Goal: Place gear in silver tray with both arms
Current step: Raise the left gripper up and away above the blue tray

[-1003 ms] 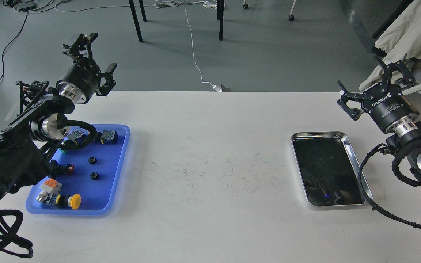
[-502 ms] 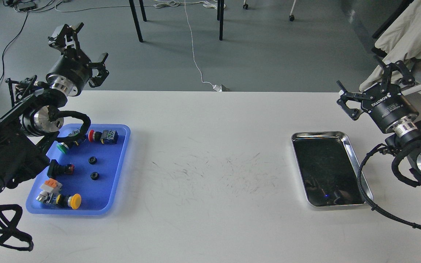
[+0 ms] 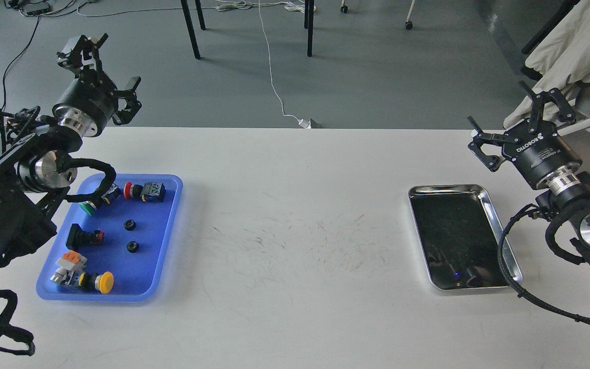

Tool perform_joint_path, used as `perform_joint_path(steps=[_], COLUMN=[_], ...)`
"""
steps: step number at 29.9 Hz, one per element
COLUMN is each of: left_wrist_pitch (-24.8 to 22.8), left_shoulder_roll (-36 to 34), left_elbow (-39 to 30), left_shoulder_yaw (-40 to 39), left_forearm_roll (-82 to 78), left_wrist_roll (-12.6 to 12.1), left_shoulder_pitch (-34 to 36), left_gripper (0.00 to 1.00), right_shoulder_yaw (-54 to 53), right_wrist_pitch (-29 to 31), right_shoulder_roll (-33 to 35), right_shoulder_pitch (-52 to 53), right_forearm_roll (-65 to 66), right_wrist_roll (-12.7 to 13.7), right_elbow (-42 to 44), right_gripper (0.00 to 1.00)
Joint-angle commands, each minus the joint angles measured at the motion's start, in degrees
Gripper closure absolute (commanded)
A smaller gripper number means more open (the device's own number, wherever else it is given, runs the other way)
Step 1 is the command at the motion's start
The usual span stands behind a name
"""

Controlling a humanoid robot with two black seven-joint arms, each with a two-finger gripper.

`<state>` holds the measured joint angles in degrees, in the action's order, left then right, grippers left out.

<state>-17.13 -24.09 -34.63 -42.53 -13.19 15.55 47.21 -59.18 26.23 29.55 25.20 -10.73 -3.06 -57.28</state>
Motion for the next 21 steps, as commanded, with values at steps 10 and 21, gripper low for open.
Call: perform_joint_path(steps=[10, 21], left_wrist_pitch=[0.96, 6.68], left_shoulder_roll=[-15.53, -35.48], left_elbow=[-20.72, -47.87], left_shoulder_yaw=[11.23, 13.7], left_forearm_roll=[-12.91, -35.72], left_wrist_roll=[0.45, 0.18], left_shoulder_pitch=[-3.44, -8.27], left_gripper=[0.02, 0.02], right_shoulder_yaw=[2.83, 2.93], right_wrist_pitch=[0.05, -0.21], right_shoulder_roll=[2.44, 4.11], right_shoulder_pitch=[-0.24, -0.15], right_forearm_roll=[0.44, 0.44], right_wrist_roll=[0.69, 0.6], right_elbow=[-0.73, -1.34], right_gripper=[0.01, 0.01])
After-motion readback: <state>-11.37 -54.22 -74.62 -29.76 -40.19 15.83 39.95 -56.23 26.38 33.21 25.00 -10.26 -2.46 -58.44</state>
